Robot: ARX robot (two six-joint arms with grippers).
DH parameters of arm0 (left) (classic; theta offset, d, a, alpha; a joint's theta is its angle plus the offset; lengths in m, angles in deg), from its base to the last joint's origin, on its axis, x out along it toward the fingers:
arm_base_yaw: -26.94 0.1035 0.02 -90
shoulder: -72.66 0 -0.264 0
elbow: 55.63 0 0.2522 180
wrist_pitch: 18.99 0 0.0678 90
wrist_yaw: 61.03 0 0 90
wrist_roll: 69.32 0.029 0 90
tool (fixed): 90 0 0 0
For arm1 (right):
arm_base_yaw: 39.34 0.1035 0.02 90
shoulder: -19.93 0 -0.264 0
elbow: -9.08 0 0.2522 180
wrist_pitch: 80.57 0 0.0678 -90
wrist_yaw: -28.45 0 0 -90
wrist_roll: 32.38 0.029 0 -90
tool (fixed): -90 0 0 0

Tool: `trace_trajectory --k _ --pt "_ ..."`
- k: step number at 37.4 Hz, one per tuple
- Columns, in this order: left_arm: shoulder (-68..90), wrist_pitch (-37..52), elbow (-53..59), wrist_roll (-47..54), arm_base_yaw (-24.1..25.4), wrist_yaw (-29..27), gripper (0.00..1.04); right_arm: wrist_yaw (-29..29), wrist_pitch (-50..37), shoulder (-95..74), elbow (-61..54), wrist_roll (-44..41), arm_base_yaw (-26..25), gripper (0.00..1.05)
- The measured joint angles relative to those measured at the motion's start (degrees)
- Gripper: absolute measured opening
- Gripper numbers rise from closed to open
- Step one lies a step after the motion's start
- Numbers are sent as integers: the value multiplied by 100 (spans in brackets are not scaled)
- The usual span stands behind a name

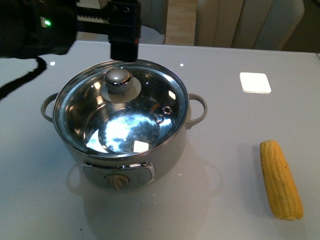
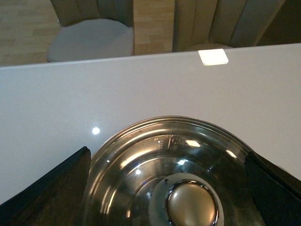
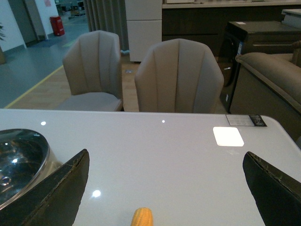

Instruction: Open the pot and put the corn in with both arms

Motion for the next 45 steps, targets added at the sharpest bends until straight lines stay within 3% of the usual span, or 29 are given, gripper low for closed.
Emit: trace_trajectory --k 11,40,45 --pt "999 662 -177 -323 -313 -186 98 0 0 0 0 0 0 96" --pt "1740 962 -184 -592 -247 -254 98 0 0 0 0 0 0 96" --pt "1740 970 -184 -562 -291 -319 76 0 0 0 0 0 0 96"
